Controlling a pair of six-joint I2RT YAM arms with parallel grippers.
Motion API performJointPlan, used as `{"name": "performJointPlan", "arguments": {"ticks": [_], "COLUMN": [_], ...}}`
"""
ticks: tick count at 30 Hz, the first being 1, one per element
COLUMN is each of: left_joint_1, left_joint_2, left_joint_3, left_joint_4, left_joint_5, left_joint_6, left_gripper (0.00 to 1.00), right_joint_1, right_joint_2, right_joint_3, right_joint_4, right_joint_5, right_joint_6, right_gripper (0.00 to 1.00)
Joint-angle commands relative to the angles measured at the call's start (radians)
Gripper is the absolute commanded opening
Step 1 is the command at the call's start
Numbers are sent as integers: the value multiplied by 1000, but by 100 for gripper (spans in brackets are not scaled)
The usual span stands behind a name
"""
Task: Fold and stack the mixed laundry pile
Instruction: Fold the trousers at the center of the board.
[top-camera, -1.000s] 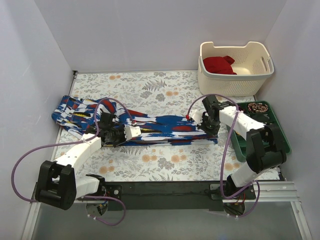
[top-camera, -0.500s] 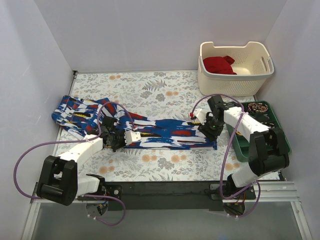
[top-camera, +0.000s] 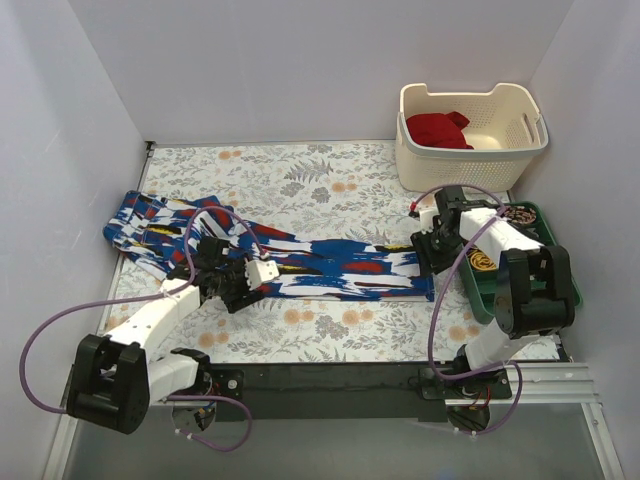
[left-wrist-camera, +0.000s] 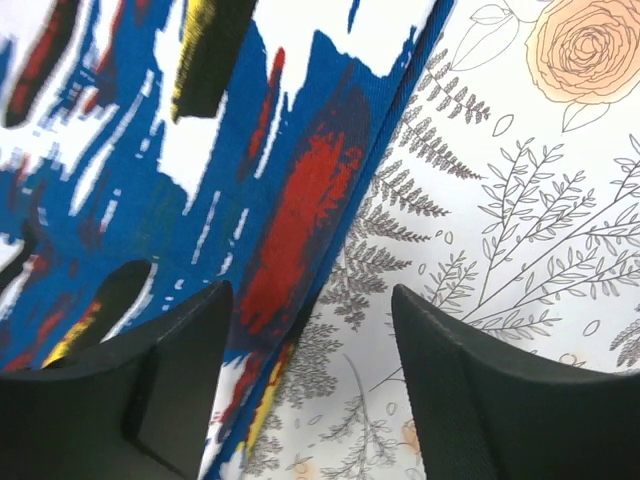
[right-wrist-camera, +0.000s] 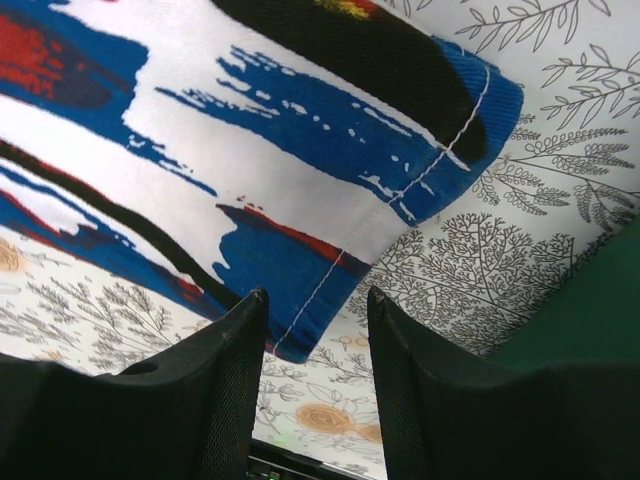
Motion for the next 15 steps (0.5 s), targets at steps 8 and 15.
{"name": "performJointPlan", "arguments": {"ticks": [8, 15], "left_joint_1": [0, 0], "left_joint_2": [-148, -177], "left_joint_3": [53, 49], "left_joint_4": [114, 207], "left_joint_5": [56, -1], "left_joint_6": [-171, -231], "left_gripper": [69, 69], "right_joint_1": [-22, -23], "right_joint_2": [85, 132], "right_joint_3": [-75, -159], "right_joint_4": [137, 194], "right_joint_5": [79, -48], "right_joint_6": [220, 222], "right_gripper": [67, 50]}}
